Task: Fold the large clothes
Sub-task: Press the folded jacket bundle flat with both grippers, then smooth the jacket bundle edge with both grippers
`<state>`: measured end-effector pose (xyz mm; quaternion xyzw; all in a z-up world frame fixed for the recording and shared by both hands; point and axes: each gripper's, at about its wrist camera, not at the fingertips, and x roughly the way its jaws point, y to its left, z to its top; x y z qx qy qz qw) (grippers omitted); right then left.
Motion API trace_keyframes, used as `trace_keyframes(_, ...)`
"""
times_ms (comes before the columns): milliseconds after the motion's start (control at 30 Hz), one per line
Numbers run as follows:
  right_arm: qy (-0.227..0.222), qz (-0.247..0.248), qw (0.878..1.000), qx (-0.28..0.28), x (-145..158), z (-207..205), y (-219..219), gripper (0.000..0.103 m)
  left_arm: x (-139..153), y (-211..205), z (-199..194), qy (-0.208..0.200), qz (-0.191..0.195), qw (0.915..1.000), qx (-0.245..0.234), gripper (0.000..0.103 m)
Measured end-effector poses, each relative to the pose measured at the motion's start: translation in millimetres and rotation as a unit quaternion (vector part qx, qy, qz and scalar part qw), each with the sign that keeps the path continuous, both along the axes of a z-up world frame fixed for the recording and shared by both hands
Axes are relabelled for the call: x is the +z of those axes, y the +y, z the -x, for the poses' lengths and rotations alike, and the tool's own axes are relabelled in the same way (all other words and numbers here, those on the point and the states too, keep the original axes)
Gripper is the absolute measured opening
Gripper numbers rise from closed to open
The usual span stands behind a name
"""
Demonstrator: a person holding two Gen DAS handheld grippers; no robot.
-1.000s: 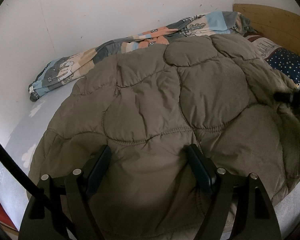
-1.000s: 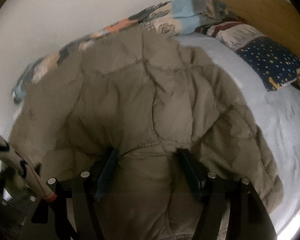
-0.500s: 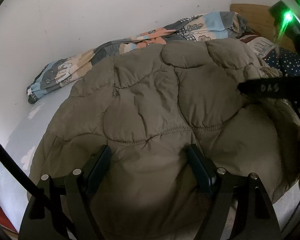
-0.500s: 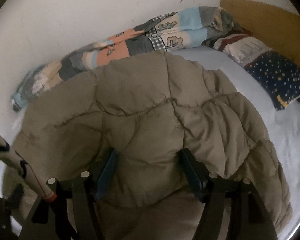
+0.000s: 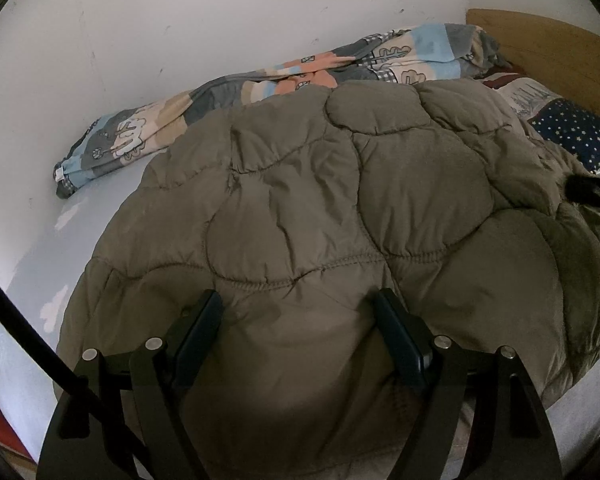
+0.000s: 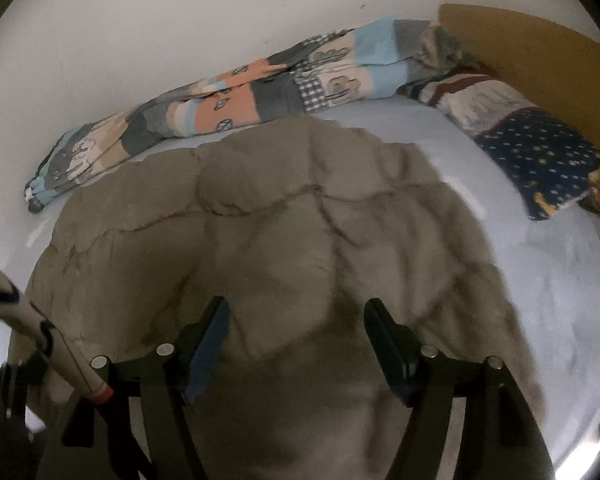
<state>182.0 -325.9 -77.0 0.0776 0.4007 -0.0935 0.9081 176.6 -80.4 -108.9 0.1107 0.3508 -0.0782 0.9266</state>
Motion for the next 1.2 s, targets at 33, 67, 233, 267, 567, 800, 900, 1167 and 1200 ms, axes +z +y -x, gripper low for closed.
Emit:
trace_keyframes(33, -0.001, 0.002, 1.0, -0.005, 1.2, 7.6, -3.7, 0.074, 0.2, -0.1, -0.1, 0.0, 0.0, 1.0, 0.001, 0.078)
trace_keyframes(67, 0.001, 0.007, 1.0, -0.013, 1.7, 16.9, -9.1, 0.074, 0.2, -0.1, -0.1, 0.0, 0.0, 1.0, 0.002, 0.078)
trace_keyframes(233, 0.025, -0.003, 0.997, -0.068, -8.8, 48.5, -38.9, 0.074, -0.2, -1.0, 0.7, 0.0, -0.001, 1.0, 0.008, 0.078)
trace_keyframes(267, 0.028, -0.012, 0.997, -0.07, -11.4, 51.7, -42.3, 0.074, -0.5, -1.1, 1.2, -0.001, -0.002, 1.0, 0.009, 0.078)
trace_keyframes(567, 0.071, -0.029, 0.995, -0.068, -39.6, 40.7, -54.0, 0.077, 0.2, 4.4, 2.5, -0.003, 0.013, 0.9999, 0.009, 0.078)
trace_keyframes(800, 0.037, 0.01, 0.998, -0.056, -14.7, 52.8, -26.3, 0.077, 18.8, 14.1, 20.8, -0.024, 0.034, 0.999, 0.019, 0.078)
trace_keyframes(900, 0.019, 0.033, 0.998, -0.045, -4.2, 64.7, -6.4, 0.077, 28.8, 18.9, 35.5, -0.038, 0.032, 0.9986, 0.015, 0.078)
trace_keyframes(1167, 0.012, 0.062, 0.998, 0.006, -3.8, 92.5, 34.6, 0.077, 23.5, 54.1, 50.7, -0.014, 0.028, 0.9973, 0.067, 0.078)
trace_keyframes(1200, 0.014, 0.062, 0.998, 0.014, -5.3, 94.0, 40.7, 0.077, 22.8, 58.8, 50.9, -0.009, 0.03, 0.9967, 0.075, 0.078)
